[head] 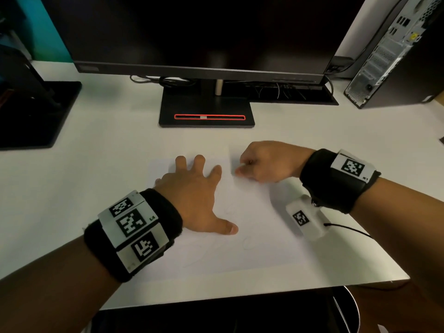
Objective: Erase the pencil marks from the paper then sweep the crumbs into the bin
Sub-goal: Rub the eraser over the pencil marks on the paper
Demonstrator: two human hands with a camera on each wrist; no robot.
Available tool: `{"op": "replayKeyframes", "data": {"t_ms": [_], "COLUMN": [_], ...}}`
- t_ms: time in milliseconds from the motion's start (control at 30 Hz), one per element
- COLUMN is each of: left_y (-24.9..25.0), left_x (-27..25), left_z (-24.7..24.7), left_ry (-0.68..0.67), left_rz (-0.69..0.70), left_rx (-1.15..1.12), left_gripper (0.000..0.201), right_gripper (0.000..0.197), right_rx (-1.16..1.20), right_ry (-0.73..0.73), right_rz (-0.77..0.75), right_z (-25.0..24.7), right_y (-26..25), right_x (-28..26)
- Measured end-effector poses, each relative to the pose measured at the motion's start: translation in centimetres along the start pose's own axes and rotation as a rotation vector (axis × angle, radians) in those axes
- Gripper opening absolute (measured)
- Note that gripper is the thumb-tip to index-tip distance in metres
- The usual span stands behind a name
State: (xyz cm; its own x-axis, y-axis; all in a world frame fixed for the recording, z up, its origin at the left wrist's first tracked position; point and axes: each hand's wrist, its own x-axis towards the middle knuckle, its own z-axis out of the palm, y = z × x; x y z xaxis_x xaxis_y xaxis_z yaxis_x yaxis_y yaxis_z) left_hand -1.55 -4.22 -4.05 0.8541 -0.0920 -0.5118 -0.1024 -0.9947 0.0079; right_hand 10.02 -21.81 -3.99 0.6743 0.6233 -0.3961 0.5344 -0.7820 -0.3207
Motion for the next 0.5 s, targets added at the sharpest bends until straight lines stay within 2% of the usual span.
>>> {"op": "replayKeyframes", "data": {"t_ms": [100,233,367,500], "left_y": [0.0,0.0,0.0,0.0], "left_x": [0.0,0.0,0.1,0.2], "left_z": [0.0,0.0,0.1,0.1], "left_ry": [0.001,0.000,0.004,-0.005], "left_rz": [-0.004,-0.008,-0.013,-0.013], "left_rx": [0.005,0.007,0.008,-0.003], "left_gripper": [0.127,0.128,0.129,0.129], "right_gripper": [0.045,0.045,0.044,0.047], "right_rx": [-0.011,0.007,0.037,0.041], "right_ry": [0.061,-0.042,0.066,-0.056], "right_rz": [0.052,-0.006,0.062,-0.048], "right_z": [-0.5,0.1,-0.7,0.9], "right_y": [0.4,-0.6,0.6,-0.5], "right_x": [0.2,-0.3,-0.2,-1.4]}}
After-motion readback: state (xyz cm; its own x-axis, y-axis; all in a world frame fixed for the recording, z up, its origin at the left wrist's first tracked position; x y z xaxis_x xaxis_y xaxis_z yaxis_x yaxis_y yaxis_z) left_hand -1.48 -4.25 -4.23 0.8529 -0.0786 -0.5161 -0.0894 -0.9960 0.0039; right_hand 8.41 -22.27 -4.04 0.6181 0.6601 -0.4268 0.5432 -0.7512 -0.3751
